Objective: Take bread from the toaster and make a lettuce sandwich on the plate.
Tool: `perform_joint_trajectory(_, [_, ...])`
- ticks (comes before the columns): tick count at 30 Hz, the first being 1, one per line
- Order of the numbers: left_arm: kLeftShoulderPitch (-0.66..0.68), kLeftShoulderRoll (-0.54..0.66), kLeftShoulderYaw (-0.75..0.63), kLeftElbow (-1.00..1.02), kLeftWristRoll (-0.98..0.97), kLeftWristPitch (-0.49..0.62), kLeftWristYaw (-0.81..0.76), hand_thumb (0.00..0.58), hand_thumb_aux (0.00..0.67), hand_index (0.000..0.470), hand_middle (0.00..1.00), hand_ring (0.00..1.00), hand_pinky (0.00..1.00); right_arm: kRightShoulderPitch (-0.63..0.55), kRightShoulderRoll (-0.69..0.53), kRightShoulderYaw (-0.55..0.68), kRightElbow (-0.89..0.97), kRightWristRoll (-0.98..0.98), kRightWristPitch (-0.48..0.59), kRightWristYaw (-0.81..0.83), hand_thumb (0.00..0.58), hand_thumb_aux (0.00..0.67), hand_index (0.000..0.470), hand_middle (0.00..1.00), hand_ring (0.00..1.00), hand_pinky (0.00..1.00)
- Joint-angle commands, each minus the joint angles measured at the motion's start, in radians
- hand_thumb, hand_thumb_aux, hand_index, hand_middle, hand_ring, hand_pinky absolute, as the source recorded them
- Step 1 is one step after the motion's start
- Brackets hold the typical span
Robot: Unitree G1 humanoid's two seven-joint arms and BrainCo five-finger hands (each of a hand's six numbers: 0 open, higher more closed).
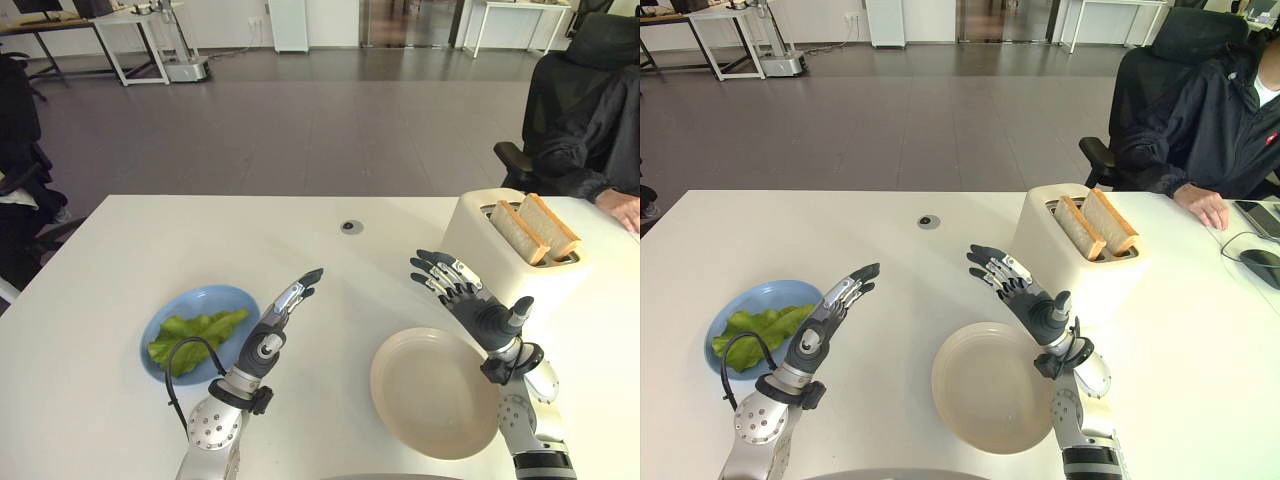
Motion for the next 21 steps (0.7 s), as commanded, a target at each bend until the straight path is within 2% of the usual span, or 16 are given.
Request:
perform_joint_trajectory(1, [-0.005,0.000,-0.003,-0.005,0.003,0.013,-0.002,0.000,0.000,0.000,0.00,0.00,0.00,-0.006,-0.002,-0.006,-0.002,0.007,-0.005,0.002,0.000,0.000,0.000,0.00,0.00,0.00])
perform_joint_trajectory(21, [-0.002,0.000,-0.008,-0.014,0.006,0.014,0.000,0.000,0.000,0.000,0.00,0.00,0.00,0.000,-0.003,-0.005,-0.011,0.014,-0.011,0.011,0.000,0.000,0.000,0.00,0.00,0.00])
